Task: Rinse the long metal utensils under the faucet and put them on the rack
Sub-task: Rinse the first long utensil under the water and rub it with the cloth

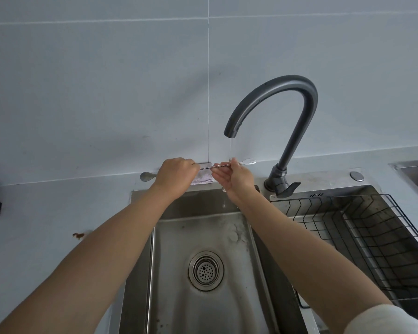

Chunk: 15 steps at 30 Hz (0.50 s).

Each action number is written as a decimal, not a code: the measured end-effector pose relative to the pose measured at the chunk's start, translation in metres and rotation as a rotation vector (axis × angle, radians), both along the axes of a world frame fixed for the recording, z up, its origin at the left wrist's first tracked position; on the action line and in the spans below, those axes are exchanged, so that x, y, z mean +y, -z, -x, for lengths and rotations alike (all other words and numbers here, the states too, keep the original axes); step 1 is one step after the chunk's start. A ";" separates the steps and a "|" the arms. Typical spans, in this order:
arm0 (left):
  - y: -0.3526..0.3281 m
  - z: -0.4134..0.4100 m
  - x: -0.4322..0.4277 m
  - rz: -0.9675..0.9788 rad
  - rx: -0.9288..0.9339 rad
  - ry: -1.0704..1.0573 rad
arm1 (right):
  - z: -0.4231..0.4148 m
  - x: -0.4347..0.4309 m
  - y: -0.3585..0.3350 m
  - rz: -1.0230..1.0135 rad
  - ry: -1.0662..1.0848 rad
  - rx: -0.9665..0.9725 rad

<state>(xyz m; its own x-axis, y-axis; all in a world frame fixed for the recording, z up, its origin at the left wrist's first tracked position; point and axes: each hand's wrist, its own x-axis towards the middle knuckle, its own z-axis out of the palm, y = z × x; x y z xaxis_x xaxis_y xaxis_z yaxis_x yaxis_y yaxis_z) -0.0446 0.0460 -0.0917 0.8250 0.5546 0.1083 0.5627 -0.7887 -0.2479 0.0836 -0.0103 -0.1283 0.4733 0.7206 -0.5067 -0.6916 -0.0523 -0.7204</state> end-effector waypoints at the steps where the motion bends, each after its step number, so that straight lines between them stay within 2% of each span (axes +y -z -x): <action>1: 0.001 -0.002 -0.001 0.034 0.020 -0.018 | 0.000 0.000 0.000 -0.011 -0.004 -0.002; 3: -0.001 -0.003 0.000 0.039 -0.037 -0.018 | -0.002 -0.002 0.000 -0.051 -0.017 -0.002; 9: 0.000 -0.001 -0.002 0.142 0.020 -0.075 | -0.003 -0.006 0.000 -0.068 -0.025 0.017; 12: -0.003 0.001 -0.003 0.082 0.074 -0.024 | -0.001 -0.006 -0.001 -0.011 -0.028 -0.006; 15: -0.007 0.004 -0.004 -0.010 0.033 0.025 | 0.001 -0.007 0.000 -0.025 -0.021 -0.009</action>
<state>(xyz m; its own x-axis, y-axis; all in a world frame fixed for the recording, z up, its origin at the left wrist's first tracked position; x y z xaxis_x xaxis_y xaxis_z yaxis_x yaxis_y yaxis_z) -0.0484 0.0416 -0.0843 0.8421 0.5325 0.0859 0.5339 -0.8000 -0.2737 0.0829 -0.0170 -0.1281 0.4627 0.7428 -0.4839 -0.6837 -0.0484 -0.7281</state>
